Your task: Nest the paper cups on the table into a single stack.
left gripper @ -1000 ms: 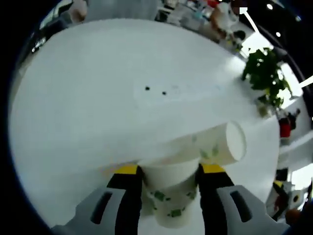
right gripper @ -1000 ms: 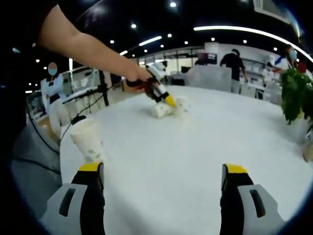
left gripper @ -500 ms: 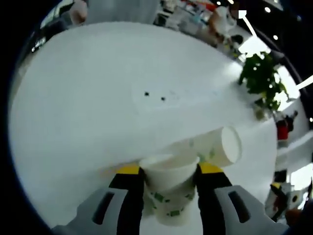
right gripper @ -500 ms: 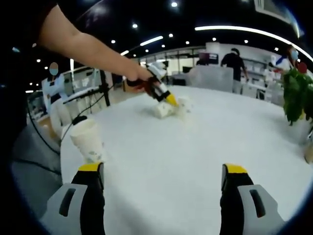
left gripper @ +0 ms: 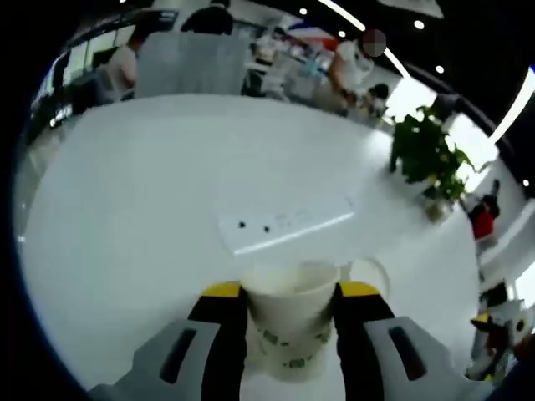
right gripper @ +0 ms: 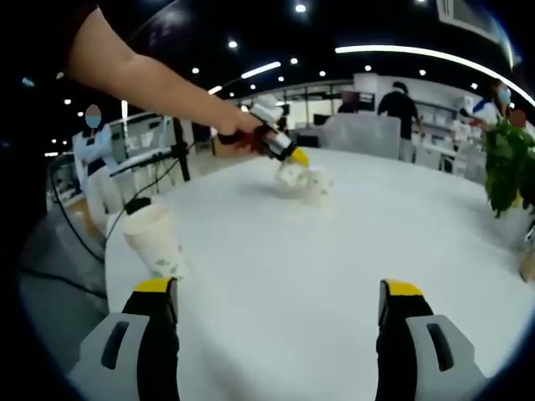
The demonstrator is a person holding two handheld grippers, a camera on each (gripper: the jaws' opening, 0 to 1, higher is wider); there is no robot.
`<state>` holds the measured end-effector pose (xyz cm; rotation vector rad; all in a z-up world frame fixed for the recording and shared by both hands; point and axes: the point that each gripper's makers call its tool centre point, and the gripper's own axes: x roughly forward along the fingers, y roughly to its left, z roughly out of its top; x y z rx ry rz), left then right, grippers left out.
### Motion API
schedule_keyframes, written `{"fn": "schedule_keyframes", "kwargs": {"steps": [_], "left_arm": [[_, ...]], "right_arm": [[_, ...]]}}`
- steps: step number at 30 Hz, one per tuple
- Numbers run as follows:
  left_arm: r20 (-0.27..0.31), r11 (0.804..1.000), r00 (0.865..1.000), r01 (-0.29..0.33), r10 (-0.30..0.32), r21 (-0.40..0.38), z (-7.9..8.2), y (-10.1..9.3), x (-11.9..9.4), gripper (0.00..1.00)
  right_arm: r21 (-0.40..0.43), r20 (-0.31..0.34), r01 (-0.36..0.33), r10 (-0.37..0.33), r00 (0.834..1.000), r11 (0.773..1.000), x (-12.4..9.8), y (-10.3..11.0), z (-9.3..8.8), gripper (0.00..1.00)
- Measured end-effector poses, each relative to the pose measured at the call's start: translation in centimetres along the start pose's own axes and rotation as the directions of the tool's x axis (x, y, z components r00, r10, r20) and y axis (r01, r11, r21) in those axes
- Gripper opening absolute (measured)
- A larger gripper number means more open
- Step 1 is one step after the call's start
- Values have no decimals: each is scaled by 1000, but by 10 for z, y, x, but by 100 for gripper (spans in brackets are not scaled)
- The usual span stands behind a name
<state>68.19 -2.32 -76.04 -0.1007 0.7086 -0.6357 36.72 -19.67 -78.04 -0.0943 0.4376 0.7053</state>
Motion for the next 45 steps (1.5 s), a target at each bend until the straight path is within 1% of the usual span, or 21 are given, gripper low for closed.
{"fn": "schedule_keyframes", "kwargs": {"steps": [1,2,3,6,7,8,9,12,13,14,16,18,19,21,27,30,31,32,36,41,45], "left_arm": [[110,998,994,1,-7,57,21,-2,-5,38],[166,998,986,5,-16,62,33,-4,-9,38],[246,998,969,15,-30,61,49,-8,-17,38],[374,996,927,0,-35,94,76,-8,-35,37],[384,995,923,2,-40,99,78,-9,-37,37],[403,994,914,-3,-43,112,83,-9,-41,37],[408,993,912,-4,-44,116,84,-9,-43,37],[457,985,885,16,-93,169,94,-16,-52,37],[482,980,870,4,-102,201,99,-18,-56,37],[484,978,870,-11,-94,210,99,-16,-58,37],[490,981,865,14,-108,193,99,-18,-60,37],[507,977,857,-15,-97,211,103,-17,-63,37],[511,977,854,-11,-102,214,104,-17,-63,36],[509,977,855,-11,-101,214,104,-18,-64,36],[513,974,850,-3,-116,225,106,-22,-68,35],[516,971,848,-9,-119,239,107,-27,-74,36],[518,970,846,-4,-127,244,108,-30,-77,36],[526,967,839,-1,-137,254,110,-34,-81,36],[523,963,839,8,-152,268,109,-40,-89,36],[526,959,833,18,-171,283,103,-48,-105,36],[512,953,839,22,-182,303,93,-52,-115,36]], "right_arm": [[-2,2,0,0,1000,1000,0,0,1,98],[-6,5,3,-3,1000,1000,0,0,3,98],[-10,9,4,-3,1000,1000,0,0,4,98],[-17,16,4,-3,1000,1000,0,0,10,98],[-18,16,4,-3,1000,1000,0,1,10,98],[-21,17,2,-2,1000,1000,0,1,11,98],[-24,18,2,-2,1000,1000,0,1,12,98],[-28,19,1,-1,1000,1000,0,1,15,98],[-30,20,2,-1,1000,1000,0,1,15,98],[-32,21,3,-2,1000,999,0,1,16,98],[-30,24,5,-4,1000,1000,0,2,17,98],[-26,26,4,-4,1000,1000,0,3,17,98],[-28,26,6,-5,1000,1000,0,4,17,98],[-26,29,5,-5,1000,1000,0,5,18,98],[-13,56,13,-12,998,1000,-1,6,25,100],[-4,61,10,-10,998,1000,-1,7,25,100],[-5,62,12,-11,998,1000,-2,7,25,100],[-2,66,19,-18,998,1000,-2,6,25,100],[19,87,39,-40,995,999,-4,3,28,100],[33,161,53,-57,985,998,-8,-2,40,100],[13,162,53,-55,985,998,-9,-2,39,100]]}}
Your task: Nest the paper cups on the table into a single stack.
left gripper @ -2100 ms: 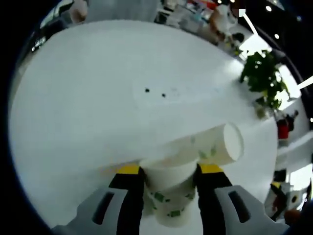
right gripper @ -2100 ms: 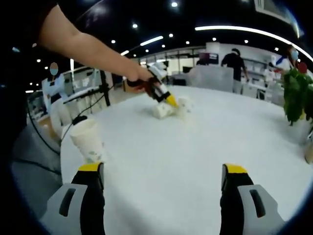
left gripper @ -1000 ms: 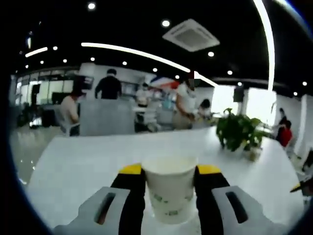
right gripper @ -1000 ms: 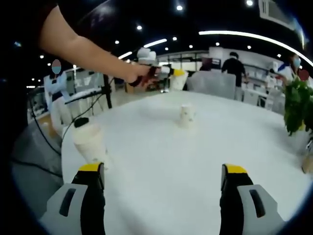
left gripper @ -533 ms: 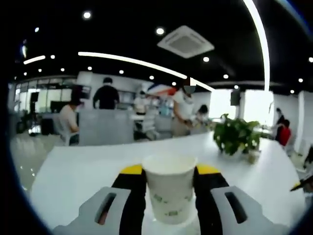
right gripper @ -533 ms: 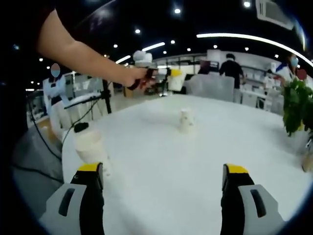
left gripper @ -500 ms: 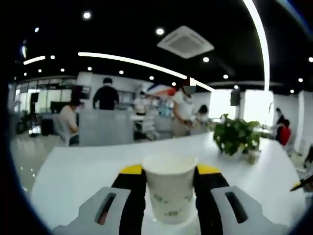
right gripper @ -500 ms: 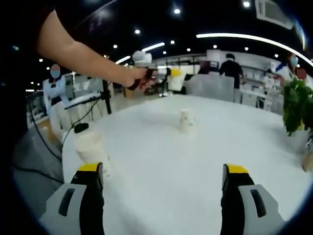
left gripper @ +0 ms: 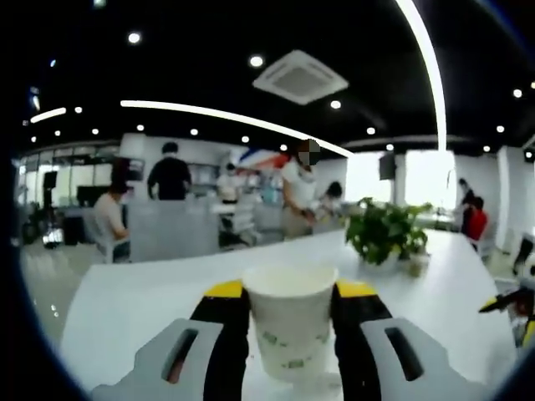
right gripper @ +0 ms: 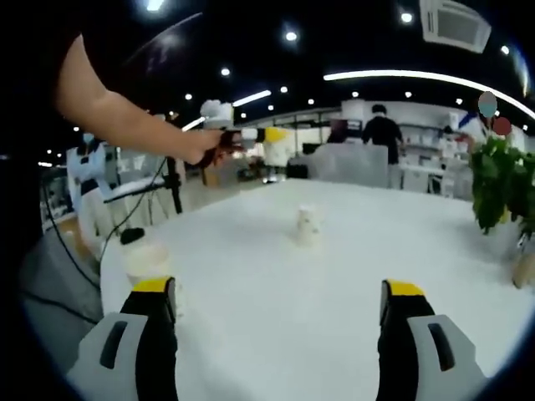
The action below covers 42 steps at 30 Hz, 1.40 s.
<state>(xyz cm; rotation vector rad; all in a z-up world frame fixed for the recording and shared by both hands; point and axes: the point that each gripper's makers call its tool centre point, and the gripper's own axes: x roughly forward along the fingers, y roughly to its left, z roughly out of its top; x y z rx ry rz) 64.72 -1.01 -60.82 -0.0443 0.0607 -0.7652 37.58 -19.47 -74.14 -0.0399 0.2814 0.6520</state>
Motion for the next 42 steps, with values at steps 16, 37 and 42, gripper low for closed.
{"fn": "schedule_keyframes", "kwargs": {"steps": [16,37,42], "left_arm": [[17,999,999,47,-47,-1,7,-37,-32,37],[41,996,995,94,-94,-1,2,-86,-58,36],[34,994,994,107,-107,7,-1,-90,-63,37]], "right_arm": [[-44,4,-45,45,999,998,-11,10,5,100],[-28,24,-46,47,999,999,-27,12,13,100],[-29,26,-48,48,999,998,-29,13,13,100]]}}
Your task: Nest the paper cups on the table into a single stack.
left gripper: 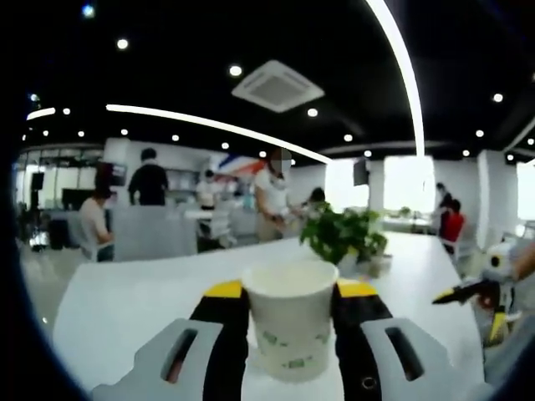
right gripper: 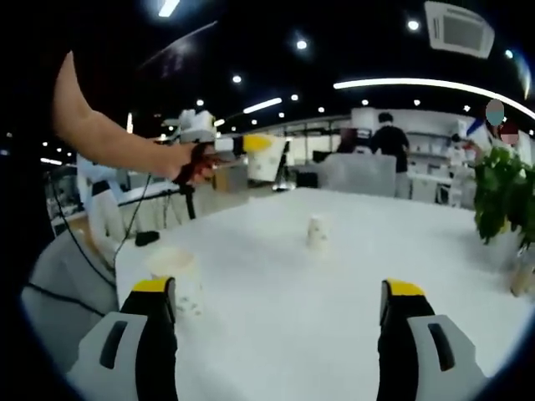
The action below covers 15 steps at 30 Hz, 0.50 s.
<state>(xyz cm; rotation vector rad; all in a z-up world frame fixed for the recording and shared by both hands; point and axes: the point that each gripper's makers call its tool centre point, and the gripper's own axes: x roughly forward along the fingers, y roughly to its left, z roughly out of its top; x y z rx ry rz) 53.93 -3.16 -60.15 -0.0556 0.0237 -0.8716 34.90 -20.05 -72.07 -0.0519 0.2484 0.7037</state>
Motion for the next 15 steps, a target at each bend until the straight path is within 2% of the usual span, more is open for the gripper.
{"fn": "schedule_keyframes", "kwargs": {"steps": [10,15], "left_arm": [[19,1000,1000,16,-16,4,9,-23,-11,37],[15,1000,1000,16,-16,3,7,-32,-21,36]], "right_arm": [[4,10,-12,12,1000,1000,1,10,5,100],[-3,14,-18,18,1000,1000,-3,16,6,100]]}}
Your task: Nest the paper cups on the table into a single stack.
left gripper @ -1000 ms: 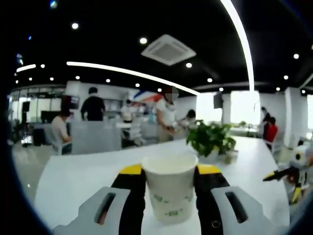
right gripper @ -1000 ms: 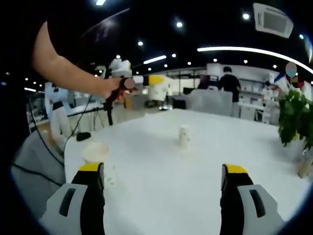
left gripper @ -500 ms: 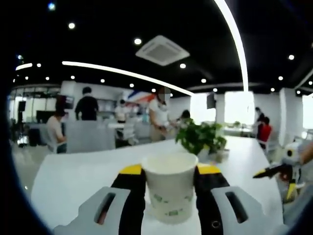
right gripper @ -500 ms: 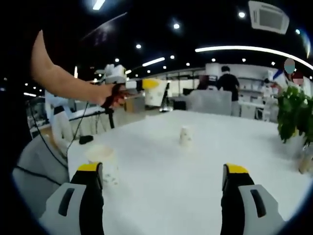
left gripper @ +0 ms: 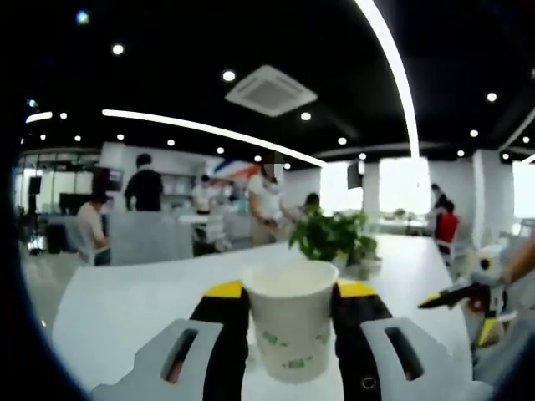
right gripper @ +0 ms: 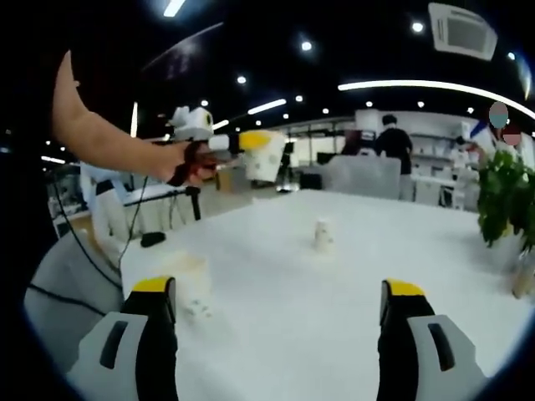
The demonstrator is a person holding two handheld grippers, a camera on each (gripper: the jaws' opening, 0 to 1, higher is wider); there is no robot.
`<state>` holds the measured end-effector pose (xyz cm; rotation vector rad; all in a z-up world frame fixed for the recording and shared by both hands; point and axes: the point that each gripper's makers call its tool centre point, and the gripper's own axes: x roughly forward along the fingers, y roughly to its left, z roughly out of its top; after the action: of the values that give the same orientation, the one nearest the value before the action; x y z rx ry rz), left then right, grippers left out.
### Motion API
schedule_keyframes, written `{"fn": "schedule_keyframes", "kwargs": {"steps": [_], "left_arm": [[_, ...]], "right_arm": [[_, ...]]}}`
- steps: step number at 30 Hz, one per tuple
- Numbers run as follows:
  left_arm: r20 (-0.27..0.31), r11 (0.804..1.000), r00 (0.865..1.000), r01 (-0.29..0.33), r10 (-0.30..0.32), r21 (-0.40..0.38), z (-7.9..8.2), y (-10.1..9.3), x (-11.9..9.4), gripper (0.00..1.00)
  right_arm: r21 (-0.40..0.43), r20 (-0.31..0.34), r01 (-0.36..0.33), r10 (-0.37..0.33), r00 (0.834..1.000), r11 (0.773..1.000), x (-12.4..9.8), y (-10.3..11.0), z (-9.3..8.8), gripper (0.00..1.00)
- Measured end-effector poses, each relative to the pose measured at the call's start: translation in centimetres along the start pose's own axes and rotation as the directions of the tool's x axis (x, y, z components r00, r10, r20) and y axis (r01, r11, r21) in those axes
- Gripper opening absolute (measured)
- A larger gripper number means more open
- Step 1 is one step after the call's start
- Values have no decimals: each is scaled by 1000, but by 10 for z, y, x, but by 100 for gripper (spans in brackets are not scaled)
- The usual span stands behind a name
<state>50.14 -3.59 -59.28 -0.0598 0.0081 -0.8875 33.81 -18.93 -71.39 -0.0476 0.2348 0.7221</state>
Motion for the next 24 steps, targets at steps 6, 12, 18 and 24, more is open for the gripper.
{"fn": "schedule_keyframes", "kwargs": {"steps": [6,12,18,24], "left_arm": [[2,1000,1000,0,0,2,0,-9,-11,37],[13,1000,1000,11,-11,-1,1,-20,-17,37],[25,1000,1000,15,-15,-3,3,-29,-22,37],[33,1000,999,20,-20,3,4,-38,-28,37]], "right_arm": [[1,-1,-4,4,1000,1000,-6,7,0,100],[-7,5,-4,4,1000,1000,-9,9,5,100],[-11,14,-7,7,1000,1000,-11,13,10,100],[-26,14,-11,11,1000,1000,-12,15,11,100]]}}
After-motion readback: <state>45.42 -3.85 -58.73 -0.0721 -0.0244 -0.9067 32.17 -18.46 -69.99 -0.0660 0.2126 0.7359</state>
